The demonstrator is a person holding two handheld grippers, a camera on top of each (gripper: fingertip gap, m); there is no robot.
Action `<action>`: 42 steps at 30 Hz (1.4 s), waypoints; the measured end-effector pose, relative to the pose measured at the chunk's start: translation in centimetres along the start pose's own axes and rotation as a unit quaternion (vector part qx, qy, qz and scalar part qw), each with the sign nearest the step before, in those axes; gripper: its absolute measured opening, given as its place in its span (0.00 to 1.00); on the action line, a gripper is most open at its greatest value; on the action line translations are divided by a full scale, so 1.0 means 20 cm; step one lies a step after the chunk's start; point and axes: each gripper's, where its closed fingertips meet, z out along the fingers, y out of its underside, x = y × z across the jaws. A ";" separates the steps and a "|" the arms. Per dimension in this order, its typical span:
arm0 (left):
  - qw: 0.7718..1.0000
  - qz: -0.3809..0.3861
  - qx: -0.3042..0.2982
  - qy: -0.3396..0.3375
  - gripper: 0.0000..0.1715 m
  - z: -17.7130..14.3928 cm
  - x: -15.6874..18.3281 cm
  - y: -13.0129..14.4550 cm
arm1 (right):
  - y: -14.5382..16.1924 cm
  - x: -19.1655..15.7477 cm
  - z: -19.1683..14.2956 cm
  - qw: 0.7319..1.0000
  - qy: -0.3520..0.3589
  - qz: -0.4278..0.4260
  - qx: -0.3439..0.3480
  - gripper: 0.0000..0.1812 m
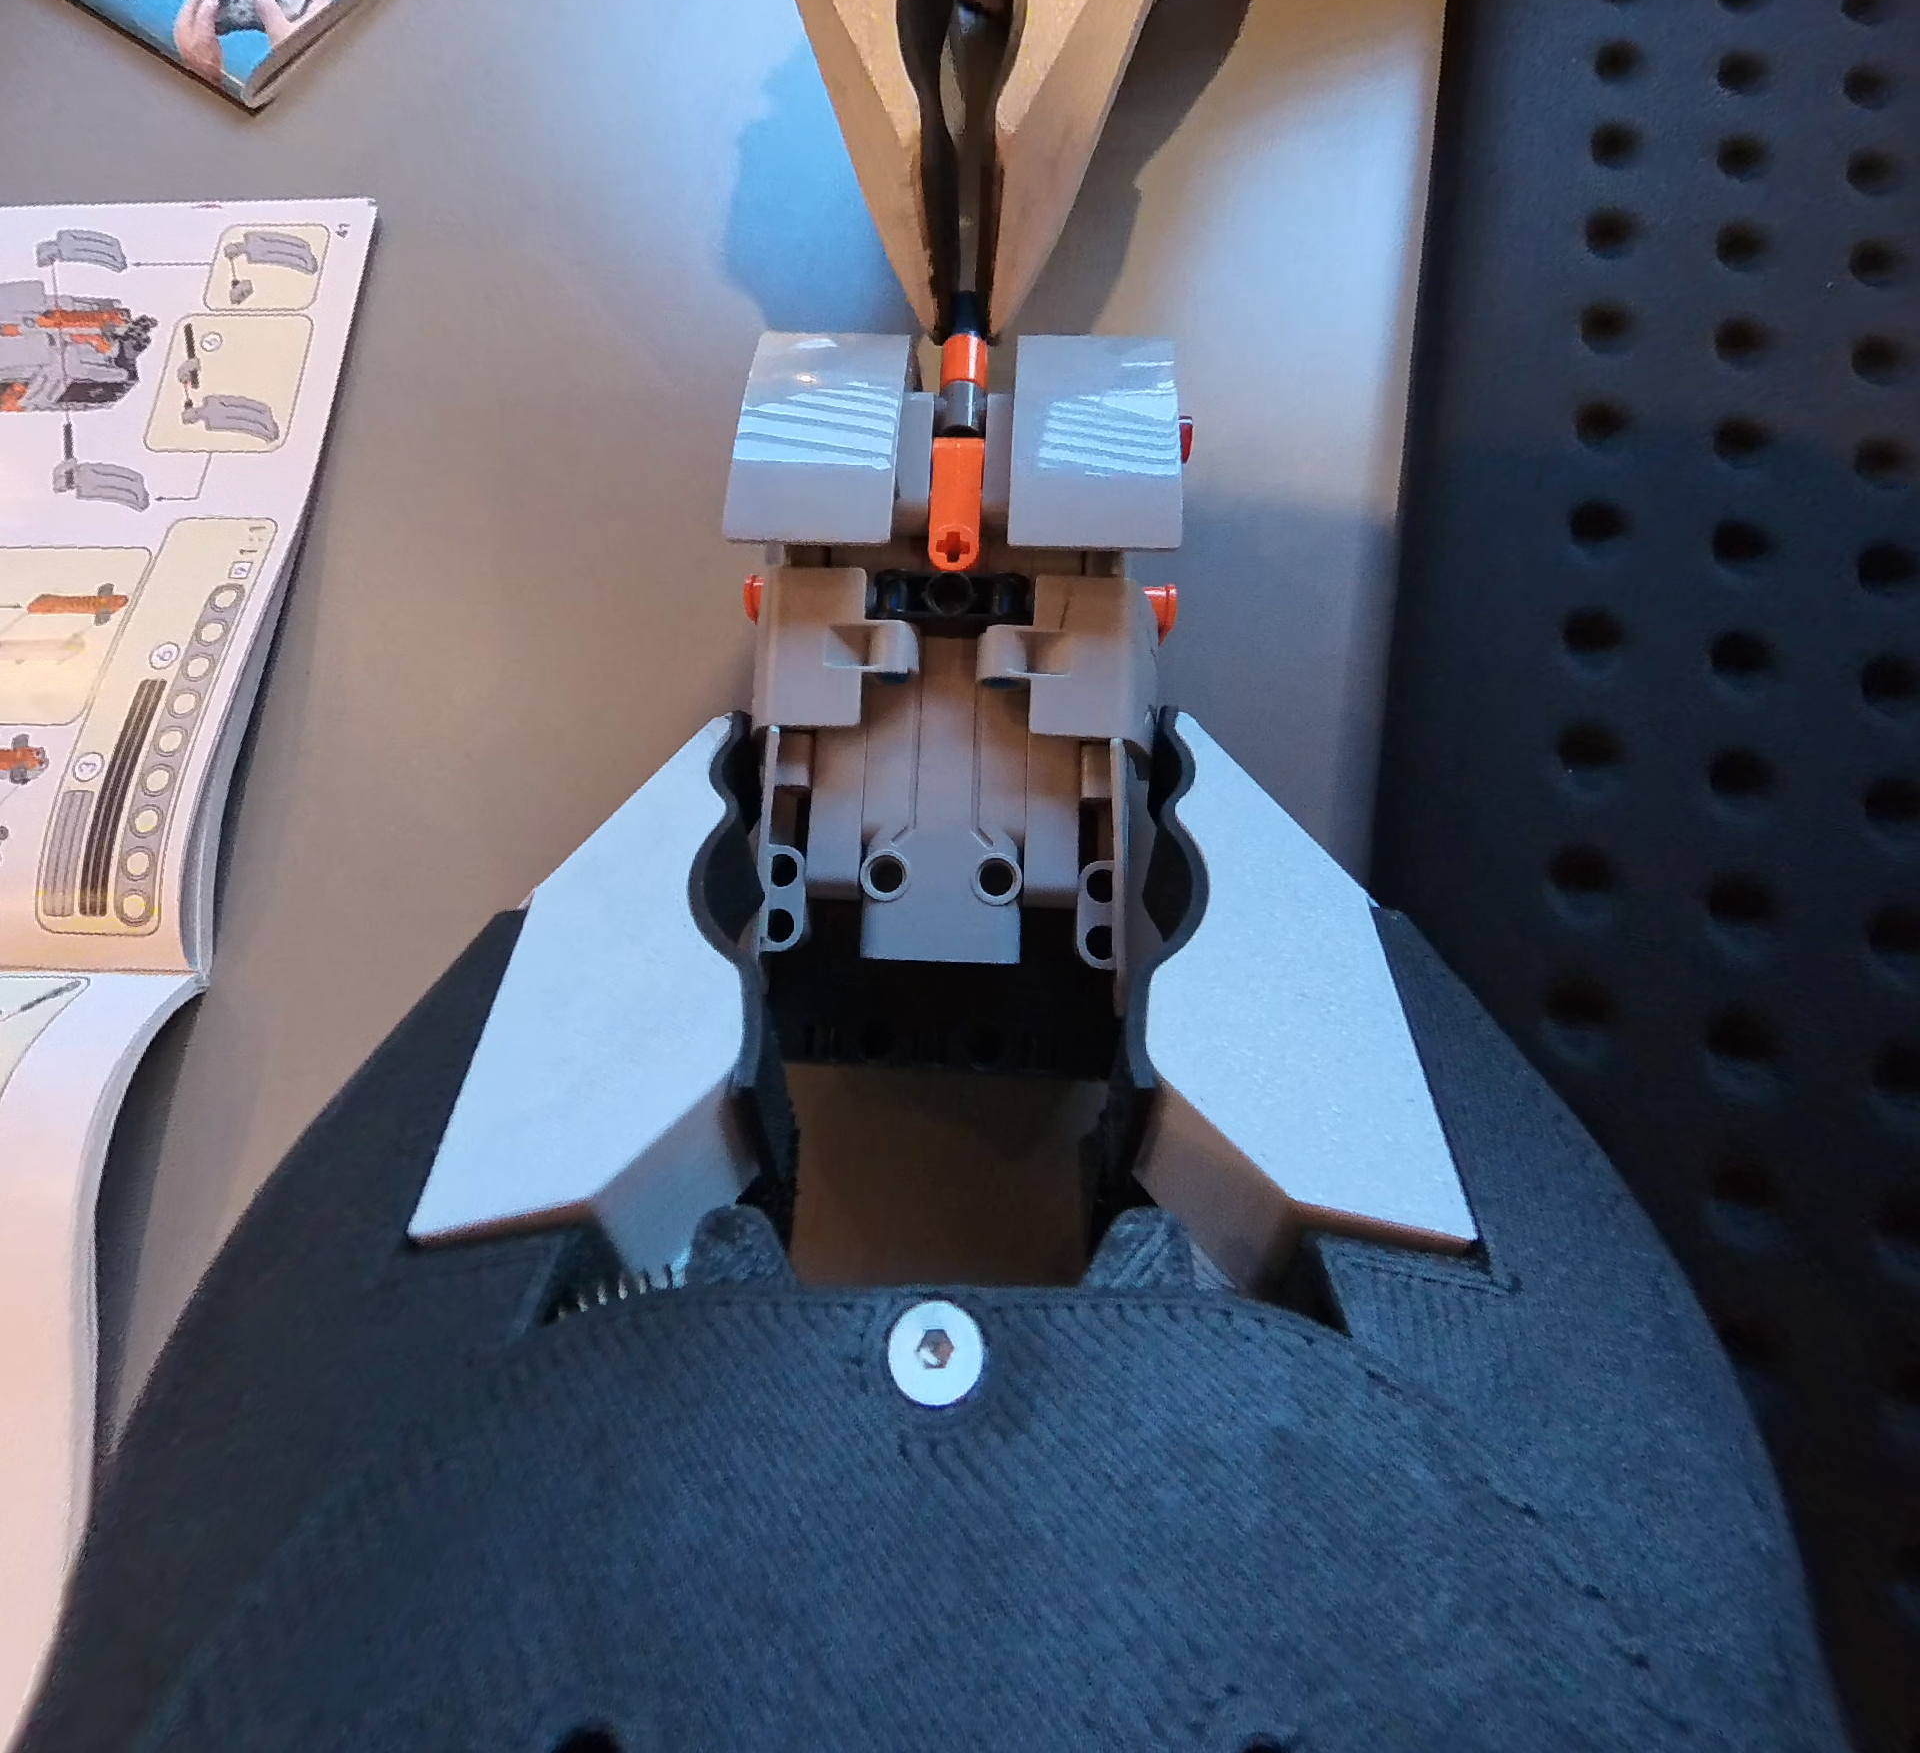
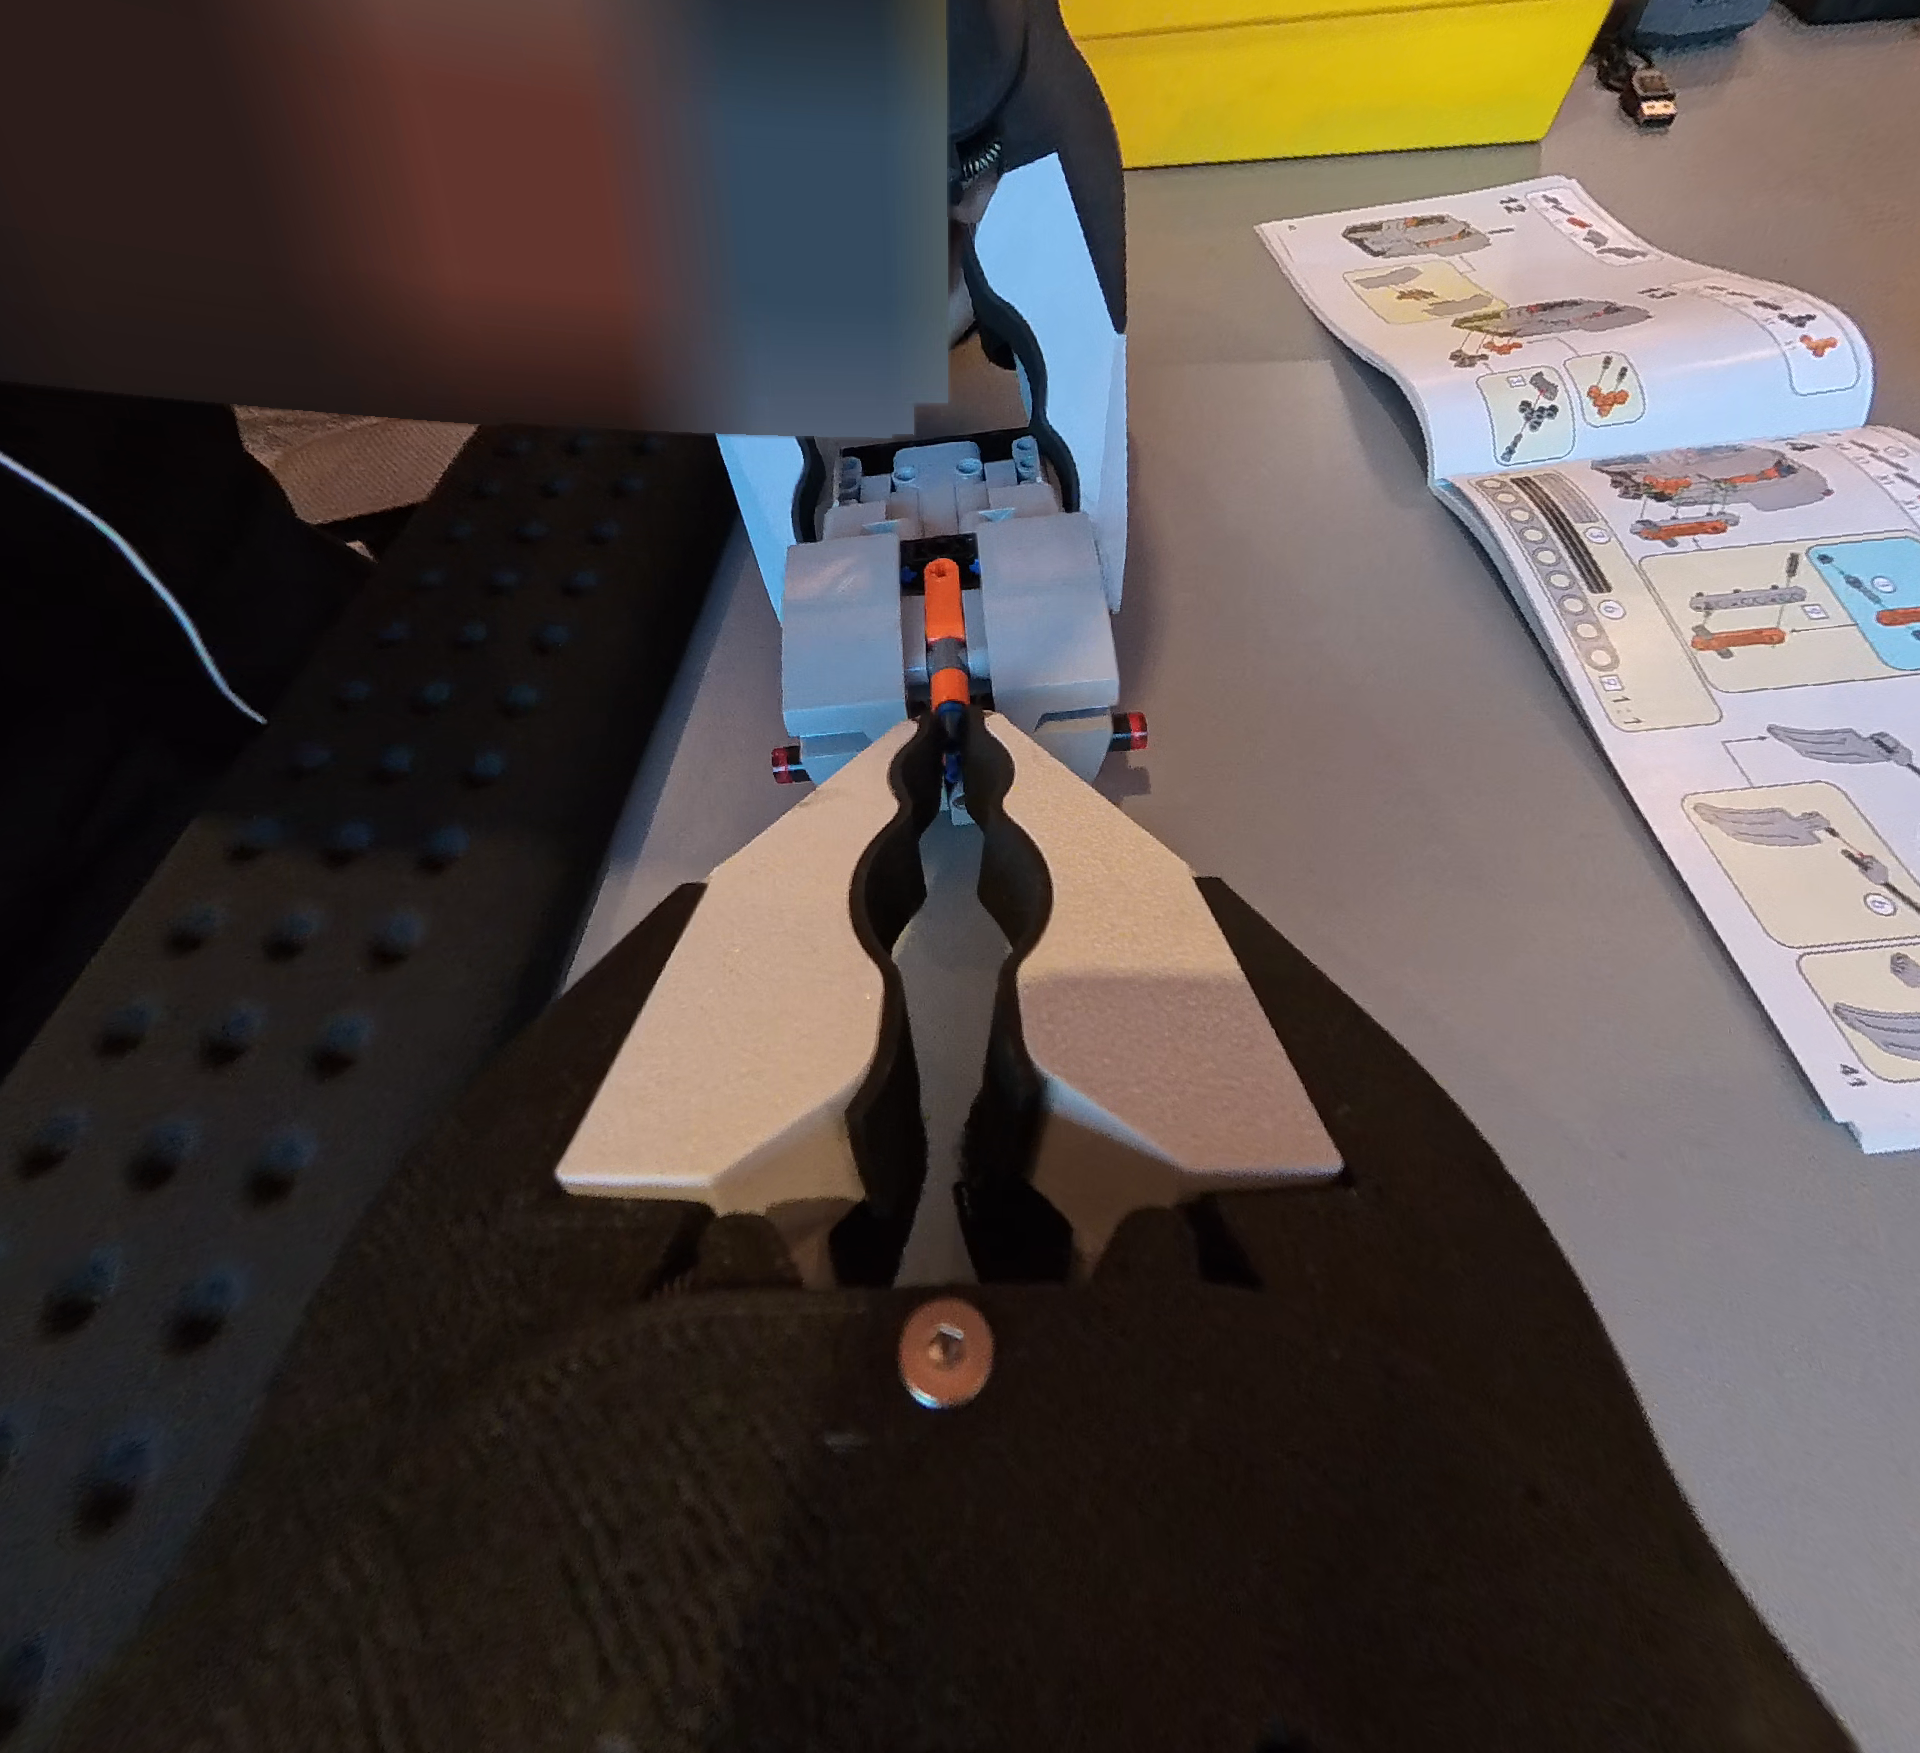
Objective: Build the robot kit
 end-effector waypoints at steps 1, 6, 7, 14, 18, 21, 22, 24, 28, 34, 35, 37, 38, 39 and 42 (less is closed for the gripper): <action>1.000 0.001 -0.002 -0.001 0.43 0.00 0.00 0.00 | 0.00 0.00 0.00 1.000 0.006 -0.008 -0.003 0.01; 1.000 0.004 -0.007 -0.001 0.43 0.00 0.00 0.00 | 0.00 0.00 0.01 1.000 0.008 -0.012 -0.003 0.01; 1.000 0.004 -0.005 0.000 0.43 0.00 0.00 0.00 | 0.00 0.00 0.01 1.000 0.009 -0.023 -0.007 0.01; 1.000 0.008 0.012 0.002 0.43 0.00 0.00 0.00 | 0.08 0.03 -0.02 0.999 -0.008 -0.030 -0.043 0.06; 1.000 0.008 0.017 0.002 0.43 0.00 0.00 0.00 | 0.07 0.00 -0.01 0.998 -0.012 -0.040 -0.042 0.01; 1.000 0.006 0.017 0.001 0.43 0.00 0.00 0.00 | 0.06 0.00 0.00 0.998 -0.008 -0.040 -0.037 0.02; 1.000 0.005 0.017 0.000 0.43 0.00 0.00 0.00 | 0.06 0.00 0.00 0.999 -0.009 -0.039 -0.035 0.02; 1.000 0.004 0.018 -0.002 0.43 0.00 0.00 0.00 | 0.06 0.01 0.00 0.999 -0.007 -0.034 -0.035 0.03; 1.000 0.003 0.021 -0.003 0.43 0.00 0.00 -0.01 | 0.05 0.02 -0.01 0.999 -0.002 -0.028 -0.028 0.06; 1.000 0.003 0.021 0.000 0.43 0.00 0.00 -0.01 | 0.04 0.02 -0.02 1.000 -0.005 -0.017 -0.020 0.03; 1.000 0.003 0.021 0.000 0.43 0.00 0.00 -0.01 | 0.05 0.02 -0.01 0.999 -0.006 -0.021 -0.026 0.04; 1.000 0.002 0.023 0.000 0.43 0.00 0.00 -0.01 | 0.04 0.01 -0.01 0.999 -0.007 -0.021 -0.023 0.03; 1.000 0.002 0.023 -0.001 0.43 0.00 0.00 -0.01 | 0.04 0.01 -0.01 1.000 -0.011 -0.019 -0.022 0.01; 1.000 0.002 0.023 -0.001 0.43 0.00 0.00 -0.01 | 0.04 0.01 -0.01 1.000 -0.012 -0.015 -0.023 0.01; 1.000 0.002 0.025 -0.001 0.43 0.00 0.00 -0.01 | 0.04 0.02 -0.01 1.000 -0.008 -0.014 -0.022 0.02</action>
